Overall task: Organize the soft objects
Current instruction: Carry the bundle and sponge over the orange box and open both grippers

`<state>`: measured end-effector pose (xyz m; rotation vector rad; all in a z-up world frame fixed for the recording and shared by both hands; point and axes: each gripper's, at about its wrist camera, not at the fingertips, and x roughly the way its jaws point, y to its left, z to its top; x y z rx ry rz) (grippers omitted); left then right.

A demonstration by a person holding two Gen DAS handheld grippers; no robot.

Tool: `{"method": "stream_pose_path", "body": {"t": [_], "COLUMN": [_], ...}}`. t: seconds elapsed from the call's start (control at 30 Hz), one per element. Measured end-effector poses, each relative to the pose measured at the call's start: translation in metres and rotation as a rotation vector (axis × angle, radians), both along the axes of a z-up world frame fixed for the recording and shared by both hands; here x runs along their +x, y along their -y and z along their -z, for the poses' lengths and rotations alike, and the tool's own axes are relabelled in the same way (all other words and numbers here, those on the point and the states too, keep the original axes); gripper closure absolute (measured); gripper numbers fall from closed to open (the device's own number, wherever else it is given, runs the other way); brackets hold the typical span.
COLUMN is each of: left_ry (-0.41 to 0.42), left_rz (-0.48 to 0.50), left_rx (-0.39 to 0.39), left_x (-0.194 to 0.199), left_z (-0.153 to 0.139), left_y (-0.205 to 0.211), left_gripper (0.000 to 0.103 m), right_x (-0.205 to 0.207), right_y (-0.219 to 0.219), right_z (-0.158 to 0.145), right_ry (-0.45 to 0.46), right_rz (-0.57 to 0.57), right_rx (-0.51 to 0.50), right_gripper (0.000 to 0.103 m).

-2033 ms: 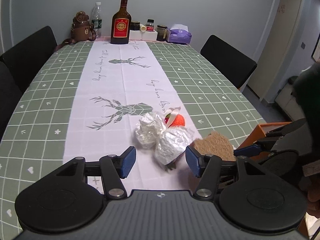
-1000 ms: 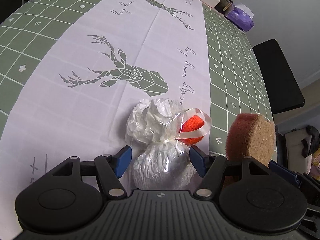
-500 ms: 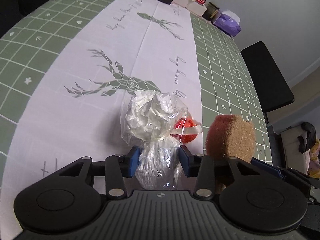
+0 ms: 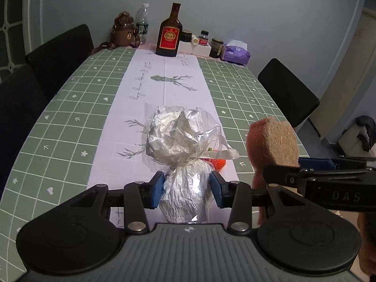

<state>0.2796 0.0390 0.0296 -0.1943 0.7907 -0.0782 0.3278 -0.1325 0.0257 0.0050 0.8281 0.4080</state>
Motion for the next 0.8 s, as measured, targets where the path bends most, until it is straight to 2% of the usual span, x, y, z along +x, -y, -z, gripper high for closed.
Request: {"method": "stream_pose_path", "body": {"t": [0.27, 0.43, 0.6, 0.8], "left_ry": [0.123, 0.200, 0.238, 0.248], "left_rz": [0.065, 0.114, 0.198, 0.307], "left_rx": [0.026, -0.021, -0.064, -0.091], "left_x": [-0.059, -0.102, -0.139, -0.166], "left_z": [-0.036, -0.049, -0.048, -0.035], "left_y": [0.015, 0.027, 0.047, 0.073], "left_gripper": [0.055, 0.055, 0.055, 0.055], "right_x": [-0.072, -0.123, -0.170, -0.219], "right_y": [0.019, 0.037, 0.065, 0.101], "right_z": [-0.043, -0.061, -0.064, -0.050], "right_ry": [0.091, 0.153, 0.161, 0.174], "right_rz": [0.014, 0.024, 0.054, 0.108], "right_rx": [0.036, 0.019, 0.038, 0.070], "right_gripper": [0.038, 0.038, 0.038, 0.038]}}
